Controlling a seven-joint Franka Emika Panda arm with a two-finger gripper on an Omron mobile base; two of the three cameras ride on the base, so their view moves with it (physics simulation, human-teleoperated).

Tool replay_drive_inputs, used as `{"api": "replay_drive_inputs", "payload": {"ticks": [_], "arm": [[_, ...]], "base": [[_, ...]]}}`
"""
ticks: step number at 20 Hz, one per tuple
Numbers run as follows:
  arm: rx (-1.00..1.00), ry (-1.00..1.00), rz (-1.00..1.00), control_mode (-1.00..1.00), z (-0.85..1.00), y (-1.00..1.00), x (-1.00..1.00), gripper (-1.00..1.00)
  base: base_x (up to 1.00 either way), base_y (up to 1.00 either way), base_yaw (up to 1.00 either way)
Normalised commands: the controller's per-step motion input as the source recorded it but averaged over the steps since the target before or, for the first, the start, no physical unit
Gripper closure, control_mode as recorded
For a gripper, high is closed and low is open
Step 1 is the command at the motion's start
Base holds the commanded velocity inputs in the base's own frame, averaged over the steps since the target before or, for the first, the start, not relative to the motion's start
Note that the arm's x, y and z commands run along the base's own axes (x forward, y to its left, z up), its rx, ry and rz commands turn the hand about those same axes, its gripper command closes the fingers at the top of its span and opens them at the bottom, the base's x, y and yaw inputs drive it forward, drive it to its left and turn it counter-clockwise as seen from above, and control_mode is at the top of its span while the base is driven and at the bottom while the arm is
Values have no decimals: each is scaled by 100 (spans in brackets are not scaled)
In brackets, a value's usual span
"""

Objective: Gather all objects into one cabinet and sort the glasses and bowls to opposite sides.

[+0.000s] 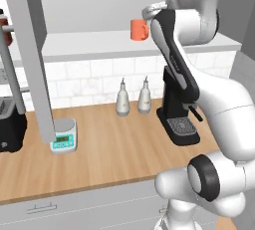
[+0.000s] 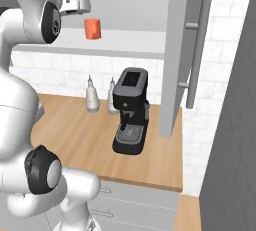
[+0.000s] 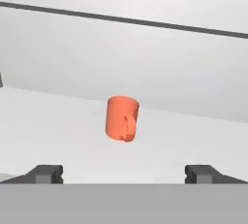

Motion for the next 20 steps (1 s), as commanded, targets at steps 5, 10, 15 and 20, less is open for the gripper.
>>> {"api": "replay_drive_inputs", "payload": {"ticks": [5, 10, 15, 20], "arm": [[-4, 10, 0, -100, -37, 0, -1, -100], [0, 3, 0, -100, -31, 0, 0, -100], [0, 0, 0, -100, -13, 0, 14, -100], [0, 0, 0, -100, -9, 0, 30, -100]], "base": [[0, 0, 0], [0, 0, 0], [0, 0, 0], [0, 0, 0]]}}
